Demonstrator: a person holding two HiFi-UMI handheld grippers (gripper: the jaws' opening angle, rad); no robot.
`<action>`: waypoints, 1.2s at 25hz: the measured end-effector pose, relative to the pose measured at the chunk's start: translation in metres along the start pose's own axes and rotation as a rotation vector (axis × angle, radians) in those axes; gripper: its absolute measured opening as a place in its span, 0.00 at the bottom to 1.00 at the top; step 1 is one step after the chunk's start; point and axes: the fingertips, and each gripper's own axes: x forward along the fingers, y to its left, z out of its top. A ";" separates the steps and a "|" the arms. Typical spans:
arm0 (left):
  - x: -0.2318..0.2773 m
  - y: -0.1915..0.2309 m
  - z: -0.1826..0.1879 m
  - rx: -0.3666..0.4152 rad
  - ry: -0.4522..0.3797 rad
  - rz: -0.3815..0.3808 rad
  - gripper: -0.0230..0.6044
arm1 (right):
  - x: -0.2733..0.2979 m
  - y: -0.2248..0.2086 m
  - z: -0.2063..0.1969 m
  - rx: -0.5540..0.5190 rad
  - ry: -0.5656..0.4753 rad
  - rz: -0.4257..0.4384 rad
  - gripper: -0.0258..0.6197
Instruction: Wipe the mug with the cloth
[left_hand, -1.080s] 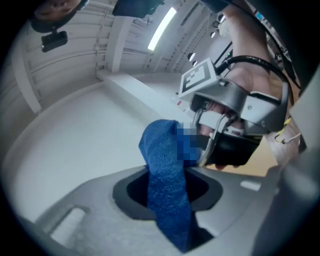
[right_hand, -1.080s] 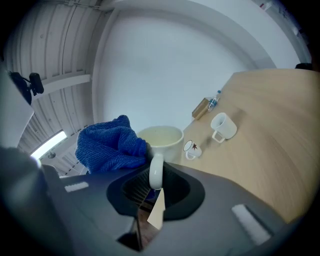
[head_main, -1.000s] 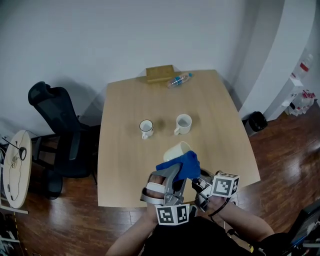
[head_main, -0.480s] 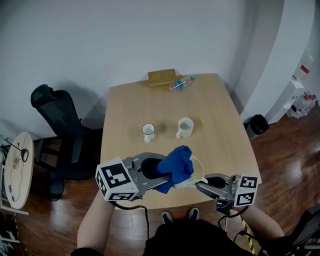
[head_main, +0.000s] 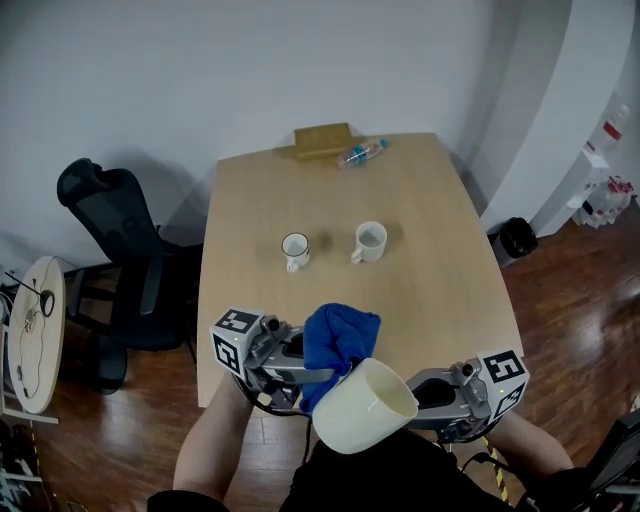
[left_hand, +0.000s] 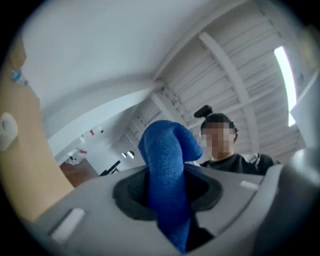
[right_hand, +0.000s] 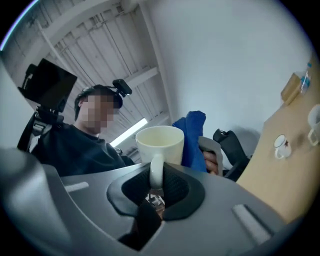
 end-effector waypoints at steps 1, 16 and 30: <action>0.001 0.001 -0.003 -0.017 -0.076 -0.024 0.24 | 0.004 0.004 0.004 0.022 -0.028 0.028 0.11; -0.070 0.011 0.048 0.387 -0.284 0.618 0.24 | -0.022 -0.057 0.013 0.108 -0.203 -0.241 0.11; -0.023 0.125 -0.043 1.238 0.795 1.369 0.23 | -0.086 -0.174 0.005 0.245 -0.356 -0.720 0.11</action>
